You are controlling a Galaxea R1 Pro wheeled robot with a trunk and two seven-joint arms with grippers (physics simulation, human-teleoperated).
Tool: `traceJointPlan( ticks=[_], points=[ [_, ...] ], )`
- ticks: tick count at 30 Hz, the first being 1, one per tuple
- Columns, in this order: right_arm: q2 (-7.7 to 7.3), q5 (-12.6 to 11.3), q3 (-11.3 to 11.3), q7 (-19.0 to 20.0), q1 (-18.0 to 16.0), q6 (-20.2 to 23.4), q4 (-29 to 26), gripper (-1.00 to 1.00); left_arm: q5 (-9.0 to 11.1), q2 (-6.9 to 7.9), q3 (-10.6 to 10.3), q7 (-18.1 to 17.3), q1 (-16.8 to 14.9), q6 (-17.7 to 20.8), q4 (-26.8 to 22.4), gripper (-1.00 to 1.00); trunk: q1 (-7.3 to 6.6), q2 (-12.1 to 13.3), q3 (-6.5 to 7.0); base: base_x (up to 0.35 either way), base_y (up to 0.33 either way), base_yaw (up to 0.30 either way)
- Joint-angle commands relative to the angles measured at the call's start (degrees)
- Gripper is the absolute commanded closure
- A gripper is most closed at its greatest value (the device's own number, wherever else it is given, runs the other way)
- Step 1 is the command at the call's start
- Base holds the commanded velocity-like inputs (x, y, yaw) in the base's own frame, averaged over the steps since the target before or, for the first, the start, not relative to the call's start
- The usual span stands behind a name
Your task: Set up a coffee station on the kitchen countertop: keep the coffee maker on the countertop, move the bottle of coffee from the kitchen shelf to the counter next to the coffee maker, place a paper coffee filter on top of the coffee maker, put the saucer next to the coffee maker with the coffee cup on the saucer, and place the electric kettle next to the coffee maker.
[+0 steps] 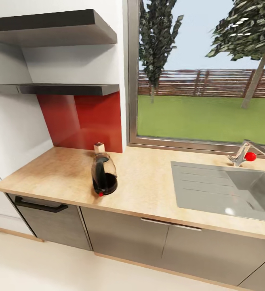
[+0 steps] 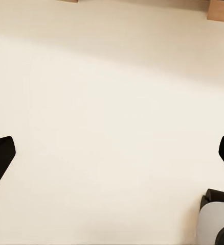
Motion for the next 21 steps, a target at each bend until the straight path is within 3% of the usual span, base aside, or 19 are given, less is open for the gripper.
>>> traceJointPlan(
  ticks=[1, 16, 21],
  points=[
    [0.02, 0.0, -0.4, 0.2, -0.1, -0.2, 0.1, -1.00, 0.2, 0.01, -0.5, 0.3, 0.0, 0.0, 0.0, -1.00, 0.03, -0.1, -0.12, 0.000, 0.306, 0.000],
    [0.09, 0.0, -0.4, 0.2, -0.1, -0.2, 0.0, -1.00, 0.2, 0.09, -0.4, 0.3, -0.1, 0.2, 0.0, -1.00, 0.03, -0.1, -0.12, 0.063, 0.307, 0.000],
    [0.77, 0.0, -0.3, 0.2, -0.1, -0.3, -0.4, -1.00, 0.2, 0.15, -0.4, 0.4, 0.0, 0.5, 0.1, -1.00, 0.03, -0.1, -0.12, 0.059, 0.310, 0.000]
  ],
)
